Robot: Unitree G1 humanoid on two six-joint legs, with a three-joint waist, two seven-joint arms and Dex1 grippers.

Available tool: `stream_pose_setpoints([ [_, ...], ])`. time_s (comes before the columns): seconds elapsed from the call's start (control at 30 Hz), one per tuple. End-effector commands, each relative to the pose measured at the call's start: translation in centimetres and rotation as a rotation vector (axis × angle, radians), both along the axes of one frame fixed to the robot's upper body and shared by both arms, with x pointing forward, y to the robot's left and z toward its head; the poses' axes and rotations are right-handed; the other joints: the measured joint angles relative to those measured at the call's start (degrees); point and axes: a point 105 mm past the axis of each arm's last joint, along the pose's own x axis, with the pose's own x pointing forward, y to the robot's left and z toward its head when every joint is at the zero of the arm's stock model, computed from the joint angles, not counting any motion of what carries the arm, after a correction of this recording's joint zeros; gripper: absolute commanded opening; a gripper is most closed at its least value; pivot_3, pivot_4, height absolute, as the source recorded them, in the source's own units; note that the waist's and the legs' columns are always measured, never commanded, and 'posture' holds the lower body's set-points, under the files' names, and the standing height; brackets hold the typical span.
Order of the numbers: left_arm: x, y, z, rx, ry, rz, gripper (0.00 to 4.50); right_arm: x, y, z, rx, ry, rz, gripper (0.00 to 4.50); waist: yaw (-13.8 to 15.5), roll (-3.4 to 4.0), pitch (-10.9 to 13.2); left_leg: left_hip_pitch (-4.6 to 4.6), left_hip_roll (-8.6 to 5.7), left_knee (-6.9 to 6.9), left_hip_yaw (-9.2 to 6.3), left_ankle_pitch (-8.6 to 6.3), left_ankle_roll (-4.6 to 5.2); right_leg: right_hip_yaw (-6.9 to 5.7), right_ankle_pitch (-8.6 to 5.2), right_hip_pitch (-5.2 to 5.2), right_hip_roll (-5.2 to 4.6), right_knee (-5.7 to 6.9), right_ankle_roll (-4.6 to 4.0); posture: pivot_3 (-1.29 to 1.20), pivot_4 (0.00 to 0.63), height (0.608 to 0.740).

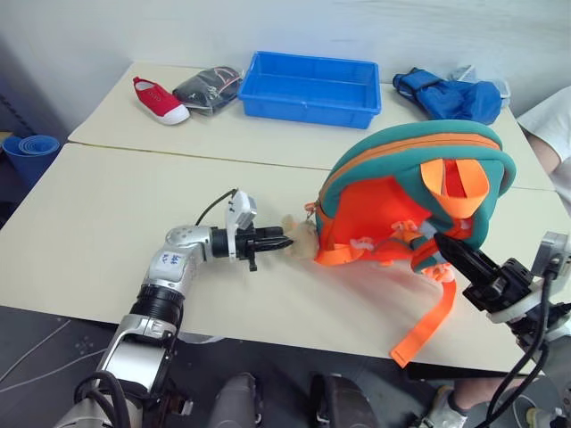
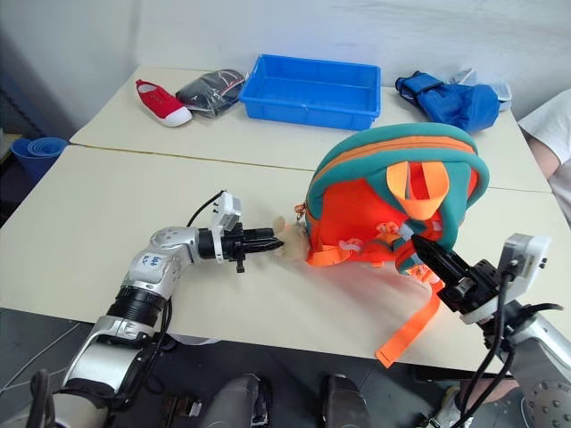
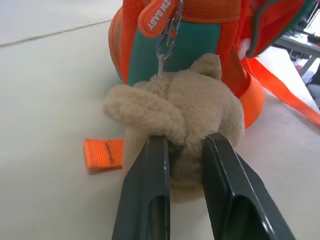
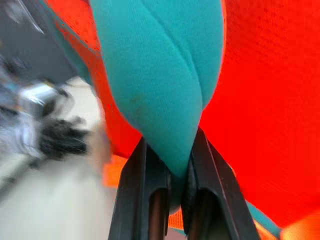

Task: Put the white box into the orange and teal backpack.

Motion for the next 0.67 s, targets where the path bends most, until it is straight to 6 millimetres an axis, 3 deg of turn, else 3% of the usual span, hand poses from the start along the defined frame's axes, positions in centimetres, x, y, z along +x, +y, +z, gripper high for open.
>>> stream_pose_setpoints([
  [0.03, -0.3, 3.1, 3.0, -0.001, -0.166, 0.049, 1.54, 0.1, -0.1, 0.1, -0.241, -0.106, -0.015, 0.67, -0.3, 0.00, 0.0, 0.01, 0.01, 0.00, 0.00, 0.00, -0.01, 0.00, -0.01, -0.01, 0.01, 0.00, -0.01, 0.00, 0.150, 0.740],
  [0.13, -1.2, 5.6, 3.4, 0.037, -0.155, 0.056, 2.49, -0.4, 0.4, -0.3, -0.360, -0.142, 0.052, 1.64, -1.0, 0.01, 0.0, 0.00, 0.04, -0.06, 0.00, 0.02, -0.04, -0.03, -0.03, -0.04, 0.06, 0.09, -0.05, 0.00, 0.150, 0.740],
  [0.27, -3.1, 9.8, 1.9, 0.171, -0.107, 0.104, 3.72, -2.7, -1.7, -2.0, -0.565, -0.070, 0.161, 3.03, -1.0, 0.08, 0.0, 0.06, 0.02, -0.16, 0.02, 0.01, -0.02, -0.02, -0.03, 0.02, 0.04, 0.09, -0.05, 0.00, 0.150, 0.740],
  [0.33, -4.4, 11.9, 1.5, 0.207, -0.130, 0.150, 4.35, -4.0, -4.6, -2.4, -0.639, -0.011, 0.148, 3.71, -0.9, 0.08, 0.0, 0.10, 0.03, -0.15, 0.02, -0.04, 0.03, -0.04, -0.03, 0.10, 0.02, -0.03, -0.05, 0.00, 0.150, 0.740],
  [0.4, -6.1, 13.3, 1.2, 0.221, -0.153, 0.165, 4.50, -5.3, -7.3, -3.0, -0.697, 0.055, 0.138, 4.35, -1.0, 0.08, 0.0, 0.12, 0.01, -0.15, 0.03, -0.09, 0.10, -0.02, -0.02, 0.15, -0.05, -0.33, -0.03, 0.00, 0.150, 0.740],
  [0.5, -7.9, 14.0, 0.0, 0.288, -0.164, 0.200, 4.50, -6.3, -9.3, -3.9, -0.815, 0.081, 0.164, 4.46, -1.1, 0.07, 0.0, 0.33, 0.07, -0.21, -0.03, -0.50, 0.31, -0.02, -0.03, 0.38, -0.13, -0.50, -0.05, 0.00, 0.150, 0.740],
  [0.67, -8.8, 14.1, -0.5, 0.296, -0.159, 0.224, 4.50, -4.9, -10.4, -3.8, -0.823, 0.018, 0.113, 4.46, -1.2, 0.20, 0.0, 1.04, 0.13, -0.38, -0.10, -0.79, -0.09, -0.01, -0.15, 0.99, -0.20, -0.58, -0.28, 0.00, 0.150, 0.740],
])
